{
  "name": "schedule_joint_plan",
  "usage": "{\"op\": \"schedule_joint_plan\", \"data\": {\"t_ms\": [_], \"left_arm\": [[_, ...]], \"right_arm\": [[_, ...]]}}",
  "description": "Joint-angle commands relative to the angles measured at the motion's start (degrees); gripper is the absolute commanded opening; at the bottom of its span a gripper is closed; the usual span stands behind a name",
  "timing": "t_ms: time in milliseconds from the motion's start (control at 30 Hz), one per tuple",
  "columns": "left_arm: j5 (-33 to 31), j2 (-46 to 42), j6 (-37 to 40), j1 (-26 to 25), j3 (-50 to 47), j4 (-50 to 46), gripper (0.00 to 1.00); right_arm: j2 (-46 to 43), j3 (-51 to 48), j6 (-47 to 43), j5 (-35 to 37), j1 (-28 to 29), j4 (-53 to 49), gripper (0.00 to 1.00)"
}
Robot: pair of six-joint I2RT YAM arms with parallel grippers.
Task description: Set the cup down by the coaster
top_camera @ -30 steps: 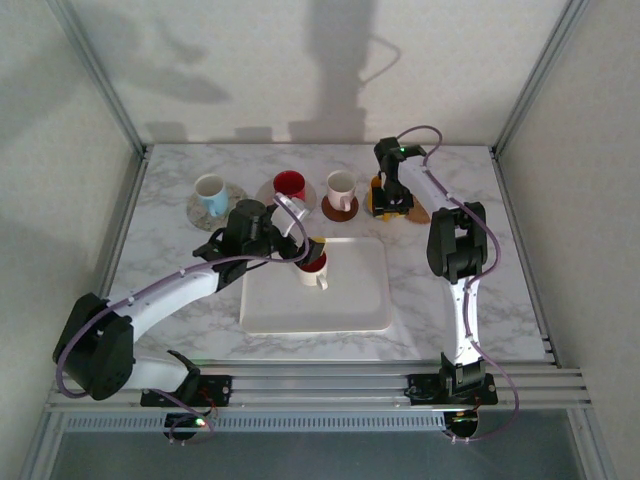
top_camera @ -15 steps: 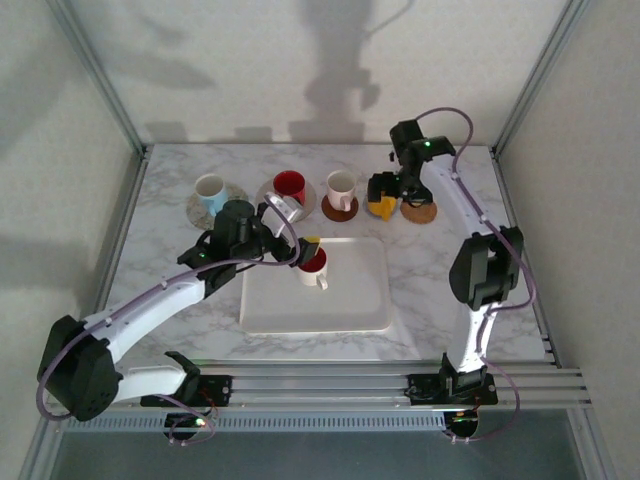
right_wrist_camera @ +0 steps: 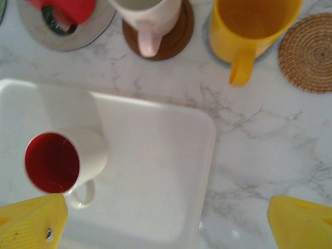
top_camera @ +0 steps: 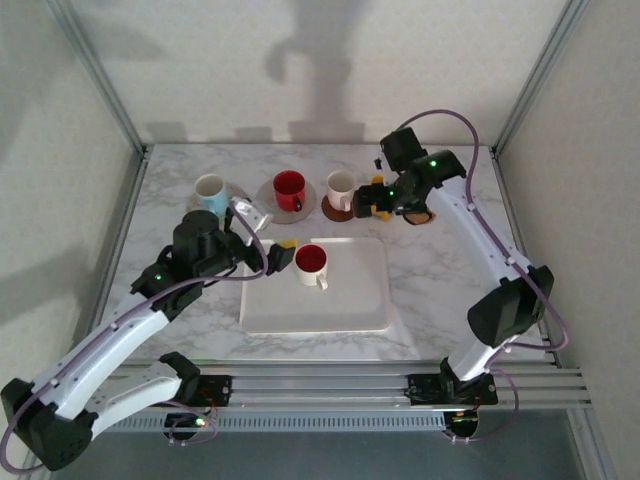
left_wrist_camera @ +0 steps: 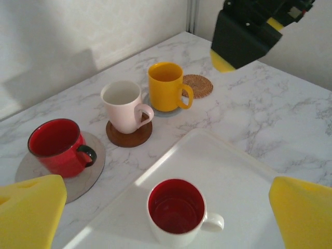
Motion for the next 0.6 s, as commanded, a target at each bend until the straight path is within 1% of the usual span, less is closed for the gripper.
{"op": "schedule_joint_plan", "data": {"t_ms": [0, 267, 367, 567], "left_arm": [[-1.6, -3.9, 0.4, 0.5, 0.3, -7.8, 1.00], [-1.5, -9.7, -0.5, 0.5, -4.9, -10.9, 1.00], [-0.8, -10.5, -0.5, 0.5, -6.4, -11.9, 1.00], [-0.8, -11.1, 0.4, 0.5, -9.0, -12.5, 1.00]], "right_arm": [[-4.0, -3.5, 0.6, -1.1, 2.3, -1.3, 0.99], [-9.9, -12.6, 3.9, -1.4, 9.1, 1.6, 0.99], [-10.5, -15.2, 5.1, -1.4, 11.4, 2.8, 0.99], [-9.7, -19.3, 8.1, -1.7, 16.0, 6.4, 0.94]]}}
